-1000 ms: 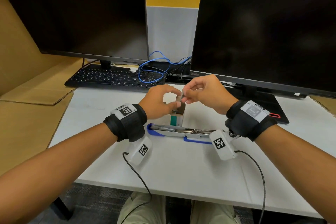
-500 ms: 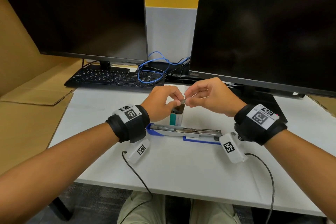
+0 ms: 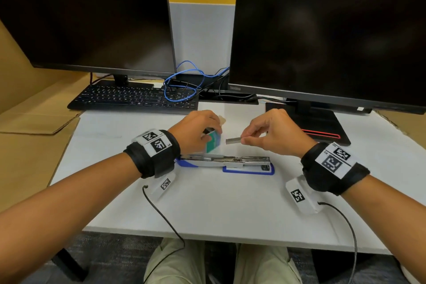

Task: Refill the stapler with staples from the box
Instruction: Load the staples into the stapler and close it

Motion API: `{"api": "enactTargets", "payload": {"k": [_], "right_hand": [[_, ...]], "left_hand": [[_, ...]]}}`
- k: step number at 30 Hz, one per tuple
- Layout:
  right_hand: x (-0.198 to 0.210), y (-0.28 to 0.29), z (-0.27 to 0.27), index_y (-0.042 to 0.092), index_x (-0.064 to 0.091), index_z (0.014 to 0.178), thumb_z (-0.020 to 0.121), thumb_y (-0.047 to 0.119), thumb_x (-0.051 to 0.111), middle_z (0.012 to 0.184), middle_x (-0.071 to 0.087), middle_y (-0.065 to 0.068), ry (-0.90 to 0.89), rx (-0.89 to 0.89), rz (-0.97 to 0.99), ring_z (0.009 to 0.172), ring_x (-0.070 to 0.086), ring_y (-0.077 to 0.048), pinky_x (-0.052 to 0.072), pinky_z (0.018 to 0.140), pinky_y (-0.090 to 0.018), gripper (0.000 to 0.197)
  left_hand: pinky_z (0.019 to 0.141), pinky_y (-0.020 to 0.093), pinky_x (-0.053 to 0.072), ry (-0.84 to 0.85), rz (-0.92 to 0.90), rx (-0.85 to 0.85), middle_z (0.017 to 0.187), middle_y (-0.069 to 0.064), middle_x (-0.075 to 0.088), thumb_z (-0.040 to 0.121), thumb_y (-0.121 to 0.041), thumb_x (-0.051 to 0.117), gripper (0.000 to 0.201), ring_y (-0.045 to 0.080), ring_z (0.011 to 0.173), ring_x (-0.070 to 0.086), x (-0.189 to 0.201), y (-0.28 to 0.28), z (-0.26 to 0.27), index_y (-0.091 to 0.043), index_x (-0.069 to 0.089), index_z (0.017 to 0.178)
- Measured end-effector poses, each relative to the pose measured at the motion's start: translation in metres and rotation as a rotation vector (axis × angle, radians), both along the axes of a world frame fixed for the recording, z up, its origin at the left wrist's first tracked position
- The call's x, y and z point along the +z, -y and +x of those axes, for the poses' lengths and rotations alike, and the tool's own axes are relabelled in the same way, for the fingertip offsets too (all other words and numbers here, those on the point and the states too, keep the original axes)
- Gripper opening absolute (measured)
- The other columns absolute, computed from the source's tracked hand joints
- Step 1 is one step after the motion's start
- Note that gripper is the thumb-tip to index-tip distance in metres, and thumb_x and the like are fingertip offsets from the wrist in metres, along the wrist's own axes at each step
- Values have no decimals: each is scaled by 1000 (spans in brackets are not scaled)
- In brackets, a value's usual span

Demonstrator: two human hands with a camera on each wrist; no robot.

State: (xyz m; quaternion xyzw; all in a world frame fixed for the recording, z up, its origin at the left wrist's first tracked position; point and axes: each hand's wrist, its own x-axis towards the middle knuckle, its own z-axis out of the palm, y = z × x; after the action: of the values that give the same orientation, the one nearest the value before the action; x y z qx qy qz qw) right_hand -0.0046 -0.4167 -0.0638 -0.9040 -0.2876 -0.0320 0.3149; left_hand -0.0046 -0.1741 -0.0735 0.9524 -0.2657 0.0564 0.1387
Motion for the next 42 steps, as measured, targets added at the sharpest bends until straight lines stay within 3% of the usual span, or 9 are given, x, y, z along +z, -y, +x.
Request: {"api": "enactTargets", "payload": {"k": [4,8,12,15,18,23,30,35,42], "right_hand": [[-6,9,-5,14,82,85,80,21,80,85,79,5,-52,36,-38,72,74,-9,63,75,-26,9],[-10,17,-7,16,83,87,81,22,79,84,79,5,-54,51,-124,71,73,-7,62,74,-24,10],[-14,21,-9,16,83,87,80,21,79,82,79,6,-63,43,-143,68,73,-7,63,71,-25,9],[-14,23,-10,16,83,87,81,21,79,82,79,5,-55,46,-157,67,72,-7,62,72,-25,9],[-15,25,-11,16,83,88,81,22,78,83,79,6,-45,58,-169,68,72,-6,62,73,-25,10],[-17,28,-10,16,83,87,81,23,78,83,79,5,-46,52,-169,68,73,-7,63,71,-27,10],[-14,26,-8,17,82,82,80,23,79,79,79,5,-74,55,-204,66,73,-6,63,71,-27,7],[-10,25,-8,19,83,84,81,25,79,78,79,7,-62,76,-260,65,72,-4,62,72,-23,8],[-9,28,-9,16,82,87,82,24,78,79,78,7,-73,56,-208,67,72,-1,62,71,-20,10]], "left_hand": [[91,19,42,-4,35,-26,130,0,61,85,2,60,32,21,122,55,0,-5,3,-15,74,109],[98,31,48,63,20,-53,124,1,62,83,-7,61,33,21,119,53,-2,-6,-4,-16,70,113],[102,33,44,92,-43,-144,117,0,67,85,-21,64,27,20,111,58,-10,13,-18,-18,70,111],[91,37,53,-16,-61,-153,114,-1,71,87,-33,65,34,16,100,64,-15,30,-21,-18,69,117],[83,27,56,-95,-56,-142,112,0,73,88,-36,66,40,9,87,63,-15,41,-20,-16,68,122],[82,28,56,-138,0,-106,99,2,78,89,-31,65,33,15,85,70,-15,55,-18,-15,71,117],[80,36,57,-141,49,-91,89,2,77,86,-24,65,19,13,77,60,-10,64,-15,-16,78,97],[79,34,57,-142,44,-88,92,2,76,86,-20,66,17,11,77,55,-10,66,-15,-14,78,96],[79,34,58,-169,9,-60,92,4,74,88,-19,64,15,14,81,62,-9,65,-14,-13,75,96]]}}
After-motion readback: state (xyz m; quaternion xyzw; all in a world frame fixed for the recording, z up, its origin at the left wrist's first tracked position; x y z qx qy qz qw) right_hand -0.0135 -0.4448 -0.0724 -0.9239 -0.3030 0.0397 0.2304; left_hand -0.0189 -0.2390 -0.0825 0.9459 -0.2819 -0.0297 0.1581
